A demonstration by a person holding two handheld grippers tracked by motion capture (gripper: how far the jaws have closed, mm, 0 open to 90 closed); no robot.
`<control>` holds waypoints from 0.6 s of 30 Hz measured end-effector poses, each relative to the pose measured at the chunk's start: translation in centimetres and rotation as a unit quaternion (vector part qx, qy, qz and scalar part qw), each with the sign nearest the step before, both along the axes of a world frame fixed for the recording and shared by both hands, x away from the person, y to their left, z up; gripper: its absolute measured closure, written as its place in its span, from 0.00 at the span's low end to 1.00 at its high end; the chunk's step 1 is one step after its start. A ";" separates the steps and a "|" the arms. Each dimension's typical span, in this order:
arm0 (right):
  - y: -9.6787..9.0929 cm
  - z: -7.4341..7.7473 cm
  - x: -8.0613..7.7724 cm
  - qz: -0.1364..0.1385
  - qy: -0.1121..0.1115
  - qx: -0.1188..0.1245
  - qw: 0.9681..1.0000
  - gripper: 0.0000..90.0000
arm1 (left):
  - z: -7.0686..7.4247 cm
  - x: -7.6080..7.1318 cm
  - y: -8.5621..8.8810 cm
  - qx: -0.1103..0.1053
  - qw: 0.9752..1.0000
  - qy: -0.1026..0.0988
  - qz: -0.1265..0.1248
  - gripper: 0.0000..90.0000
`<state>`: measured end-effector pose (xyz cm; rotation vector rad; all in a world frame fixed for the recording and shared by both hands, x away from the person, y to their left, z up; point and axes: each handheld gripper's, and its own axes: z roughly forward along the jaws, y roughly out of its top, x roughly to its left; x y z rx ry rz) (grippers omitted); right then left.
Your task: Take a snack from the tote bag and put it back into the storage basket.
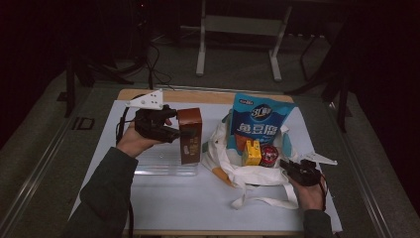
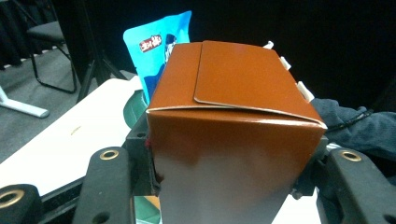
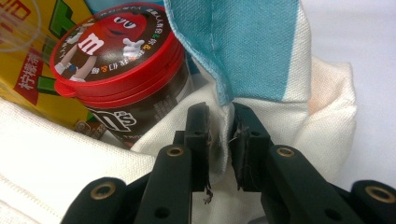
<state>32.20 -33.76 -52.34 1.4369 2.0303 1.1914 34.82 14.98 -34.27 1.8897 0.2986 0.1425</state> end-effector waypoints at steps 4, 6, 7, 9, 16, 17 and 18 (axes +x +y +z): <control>0.0 0.0 0.0 0.000 0.000 0.000 1.000 0.87 | -0.1 0.2 0.5 0.001 1.000 0.004 0.003 0.48; 0.0 0.0 0.0 0.000 0.001 0.001 1.000 0.86 | -0.3 0.4 0.8 -0.001 1.000 0.006 0.005 0.48; 0.0 0.0 0.0 0.000 0.001 0.001 1.000 0.86 | -0.3 0.5 0.9 0.000 1.000 0.006 0.005 0.48; 0.0 0.0 0.0 0.000 0.000 0.003 1.000 0.86 | -0.4 0.5 1.1 -0.001 1.000 0.003 0.009 0.48; 0.0 0.0 0.0 -0.001 0.001 0.002 1.000 0.86 | -0.8 1.0 1.5 0.007 1.000 0.006 0.009 0.47; 0.0 0.0 0.0 0.000 0.000 0.003 1.000 0.86 | -0.8 1.0 1.6 0.008 1.000 0.007 0.009 0.47; 0.0 0.0 0.0 0.000 0.001 0.002 1.000 0.86 | -0.9 1.1 1.6 0.010 1.000 0.007 0.010 0.47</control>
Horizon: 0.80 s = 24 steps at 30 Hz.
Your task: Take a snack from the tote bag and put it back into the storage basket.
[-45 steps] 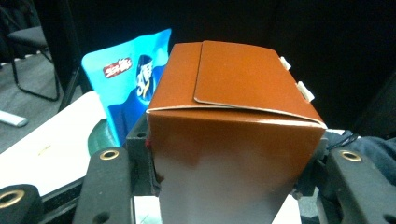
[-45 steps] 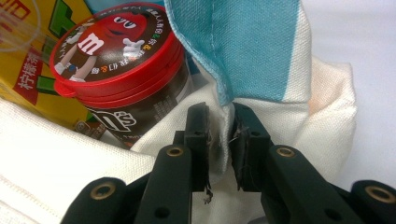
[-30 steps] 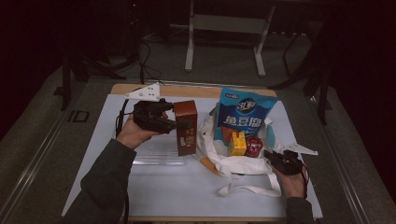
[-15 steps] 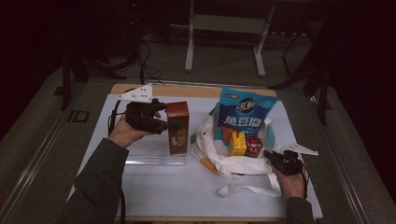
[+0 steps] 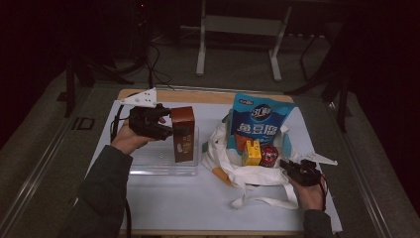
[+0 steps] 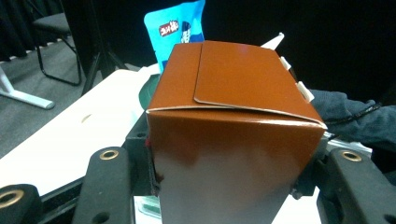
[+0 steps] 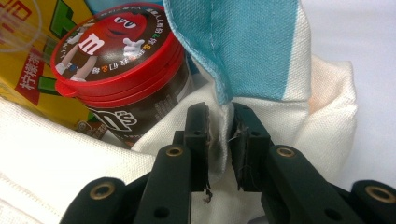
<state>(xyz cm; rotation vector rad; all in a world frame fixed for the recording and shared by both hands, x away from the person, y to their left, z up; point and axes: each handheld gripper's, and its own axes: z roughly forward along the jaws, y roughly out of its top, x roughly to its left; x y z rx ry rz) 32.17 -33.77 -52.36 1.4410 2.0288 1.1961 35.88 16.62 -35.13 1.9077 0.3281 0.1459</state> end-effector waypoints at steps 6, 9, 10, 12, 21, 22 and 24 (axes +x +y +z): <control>0.0 0.0 0.0 0.000 0.000 0.001 1.000 0.86 | -0.2 0.1 0.2 0.014 1.000 0.001 0.011 0.47; 0.0 0.0 0.0 0.000 -0.001 0.001 1.000 0.86 | -0.3 0.2 0.4 0.022 1.000 0.001 0.016 0.47; 0.0 0.0 0.0 0.000 -0.001 0.001 1.000 0.86 | -0.4 0.2 0.5 0.025 1.000 0.002 0.017 0.47; 0.0 0.0 0.0 0.000 0.000 0.001 1.000 0.86 | -0.5 0.3 0.6 0.031 0.999 0.001 0.022 0.47; 0.0 0.0 0.0 0.001 -0.001 0.001 1.000 0.86 | -0.9 0.4 0.6 0.046 0.999 0.000 0.029 0.47; 0.0 0.0 0.0 0.001 -0.001 0.001 1.000 0.86 | -1.0 0.4 0.5 0.048 0.998 -0.001 0.028 0.47; 0.0 0.0 0.0 0.001 -0.001 0.001 1.000 0.86 | -1.0 0.4 0.5 0.051 0.998 -0.002 0.027 0.47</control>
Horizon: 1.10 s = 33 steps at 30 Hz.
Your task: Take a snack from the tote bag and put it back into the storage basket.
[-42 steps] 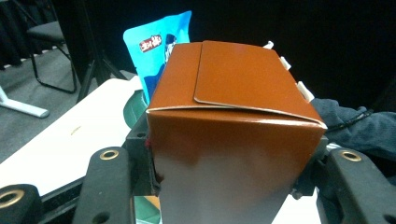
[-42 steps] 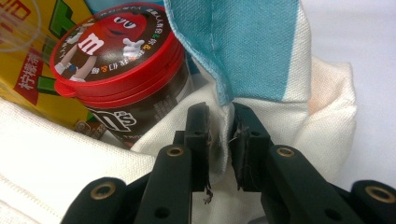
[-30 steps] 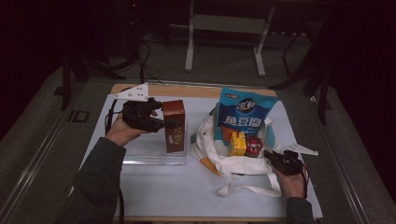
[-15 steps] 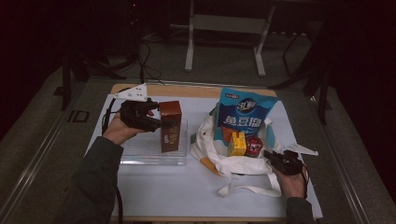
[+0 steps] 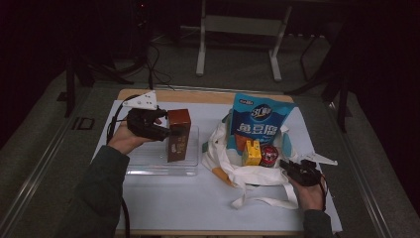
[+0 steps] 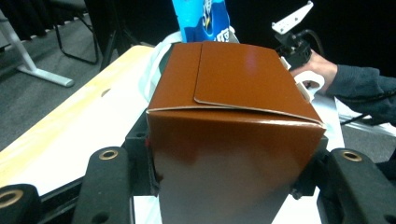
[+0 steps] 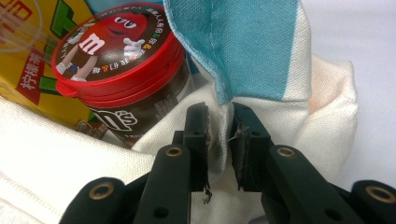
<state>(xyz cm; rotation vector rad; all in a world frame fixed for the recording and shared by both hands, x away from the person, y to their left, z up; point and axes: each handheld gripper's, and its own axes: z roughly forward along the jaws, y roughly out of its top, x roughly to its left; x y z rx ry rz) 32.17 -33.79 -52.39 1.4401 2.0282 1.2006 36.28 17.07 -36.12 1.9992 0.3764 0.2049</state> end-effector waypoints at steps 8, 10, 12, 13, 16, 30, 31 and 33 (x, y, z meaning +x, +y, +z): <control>0.0 0.0 0.0 0.001 0.000 0.001 1.000 0.86 | -0.6 0.2 -0.3 0.029 1.000 0.005 -0.004 0.47; 0.0 0.0 0.0 0.001 0.000 0.001 1.000 0.86 | -0.7 0.3 -0.3 0.035 0.999 0.009 -0.006 0.47; -0.1 0.0 0.0 0.001 0.000 0.001 1.000 0.86 | -0.8 0.3 -0.4 0.038 0.999 0.012 -0.008 0.47; 0.0 0.0 0.0 0.001 0.000 0.001 1.000 0.86 | -0.8 0.3 -0.4 0.038 0.999 0.012 -0.008 0.47; -0.1 0.0 0.0 0.001 0.000 0.001 1.000 0.86 | -1.0 0.4 -0.4 0.049 0.999 0.019 -0.010 0.47; -0.1 0.0 0.0 0.002 0.000 0.001 1.000 0.86 | -1.6 0.8 0.0 0.066 0.997 0.039 -0.012 0.47; -0.1 0.0 0.0 0.002 0.000 0.001 1.000 0.86 | -1.7 0.8 0.1 0.066 0.997 0.040 -0.011 0.47; -0.1 0.0 0.0 0.002 0.000 0.001 1.000 0.86 | -1.8 0.8 0.2 0.071 0.997 0.040 -0.012 0.47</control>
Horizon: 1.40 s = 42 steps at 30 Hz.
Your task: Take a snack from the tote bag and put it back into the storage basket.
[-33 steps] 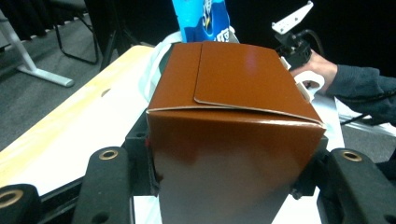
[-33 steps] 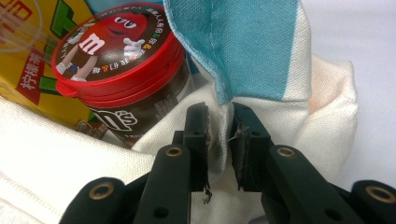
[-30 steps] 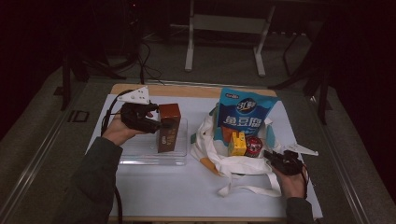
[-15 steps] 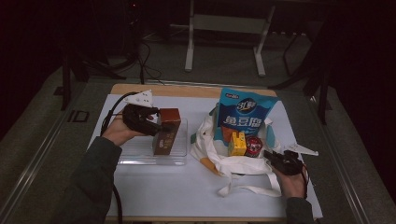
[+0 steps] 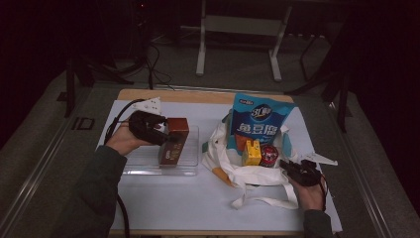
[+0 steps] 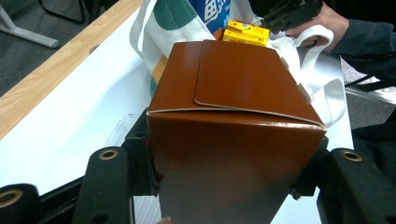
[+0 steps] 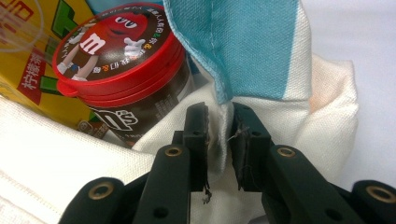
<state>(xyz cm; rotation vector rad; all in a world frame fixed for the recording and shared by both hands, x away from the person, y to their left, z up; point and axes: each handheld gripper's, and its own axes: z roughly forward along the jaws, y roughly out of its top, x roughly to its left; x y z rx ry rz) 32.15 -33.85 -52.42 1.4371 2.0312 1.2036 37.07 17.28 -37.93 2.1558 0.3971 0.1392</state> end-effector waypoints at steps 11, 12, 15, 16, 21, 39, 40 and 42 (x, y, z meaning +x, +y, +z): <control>0.0 0.0 0.0 0.000 0.000 0.000 1.000 0.86 | -0.6 -0.4 1.1 0.031 0.999 -0.001 0.016 0.47; 0.0 0.0 0.0 0.000 0.000 0.000 1.000 0.86 | -0.6 -0.4 1.1 0.031 0.999 -0.001 0.016 0.47; 0.0 0.0 0.0 0.000 0.000 0.000 1.000 0.86 | -0.7 -0.5 1.6 0.037 0.999 -0.001 0.021 0.47; 0.0 0.0 0.0 0.000 0.000 -0.001 1.000 0.86 | -0.7 -0.5 1.8 0.038 0.999 -0.003 0.022 0.47; 0.0 0.0 0.0 -0.001 0.000 -0.001 1.000 0.86 | -0.9 -0.5 3.0 0.038 0.999 0.003 0.028 0.47; 0.0 0.0 0.0 0.000 -0.001 0.000 1.000 0.86 | -1.8 0.1 2.1 0.071 0.997 0.019 0.021 0.46; 0.0 0.0 0.0 0.000 -0.001 0.000 1.000 0.86 | -1.9 0.1 1.9 0.073 0.997 0.020 0.021 0.46; 0.0 0.0 0.0 0.000 -0.001 0.000 1.000 0.86 | -2.0 0.2 1.7 0.072 0.997 0.021 0.020 0.45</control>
